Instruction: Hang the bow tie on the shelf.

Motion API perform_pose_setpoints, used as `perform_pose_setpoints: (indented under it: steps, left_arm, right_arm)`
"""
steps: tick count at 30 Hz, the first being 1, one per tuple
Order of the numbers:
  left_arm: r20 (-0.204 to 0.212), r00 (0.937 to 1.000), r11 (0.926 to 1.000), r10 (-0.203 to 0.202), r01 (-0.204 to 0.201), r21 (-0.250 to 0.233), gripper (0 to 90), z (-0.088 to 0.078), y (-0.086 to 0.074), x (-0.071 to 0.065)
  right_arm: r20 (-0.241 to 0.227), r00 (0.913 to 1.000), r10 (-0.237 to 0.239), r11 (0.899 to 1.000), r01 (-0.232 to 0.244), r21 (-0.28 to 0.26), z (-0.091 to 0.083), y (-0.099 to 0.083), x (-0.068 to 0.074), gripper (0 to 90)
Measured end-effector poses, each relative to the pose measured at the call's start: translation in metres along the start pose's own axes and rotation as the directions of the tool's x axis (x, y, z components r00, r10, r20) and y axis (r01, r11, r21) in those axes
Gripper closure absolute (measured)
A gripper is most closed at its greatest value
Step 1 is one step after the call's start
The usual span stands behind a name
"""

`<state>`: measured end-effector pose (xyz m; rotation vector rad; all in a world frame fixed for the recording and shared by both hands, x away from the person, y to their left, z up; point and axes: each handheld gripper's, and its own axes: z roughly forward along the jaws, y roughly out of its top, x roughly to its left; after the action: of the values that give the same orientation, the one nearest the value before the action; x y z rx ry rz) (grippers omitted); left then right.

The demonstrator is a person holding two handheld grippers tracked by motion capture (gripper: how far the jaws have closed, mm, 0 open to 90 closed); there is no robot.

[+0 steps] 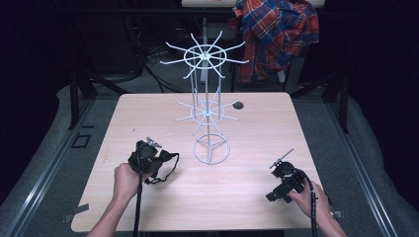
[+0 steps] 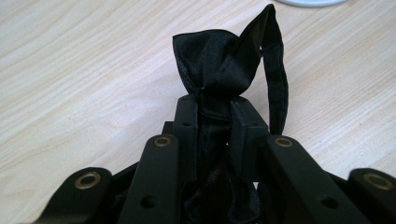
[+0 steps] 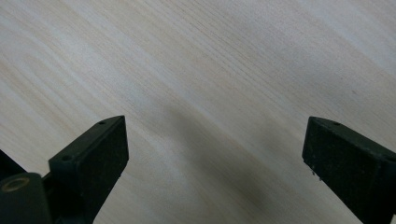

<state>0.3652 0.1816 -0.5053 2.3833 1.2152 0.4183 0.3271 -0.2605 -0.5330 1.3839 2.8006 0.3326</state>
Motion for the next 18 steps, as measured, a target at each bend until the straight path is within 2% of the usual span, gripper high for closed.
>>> perform_pose_setpoints:
  steps: [12, 15, 18]
  left_arm:
    - [0.009, 0.9999, 0.9984, 0.009, -0.009, -0.056, 74.7, -0.013, 0.006, -0.004]
    - [0.015, 0.9998, 0.9982, 0.014, -0.013, -0.058, 74.7, -0.015, 0.007, -0.005]
    - [0.015, 0.9998, 0.998, 0.014, -0.013, -0.062, 74.7, -0.016, 0.007, -0.004]
  right_arm:
    - [-0.01, 0.9999, 0.005, 1.0, -0.005, 0.002, 0.002, 0.0, 0.001, 6.6]
    - [-0.022, 0.9996, 0.019, 1.0, -0.019, -0.009, 0.003, 0.0, 0.002, 6.6]
    - [-0.014, 0.9999, 0.01, 1.0, -0.009, 0.005, 0.002, 0.0, 0.001, 6.6]
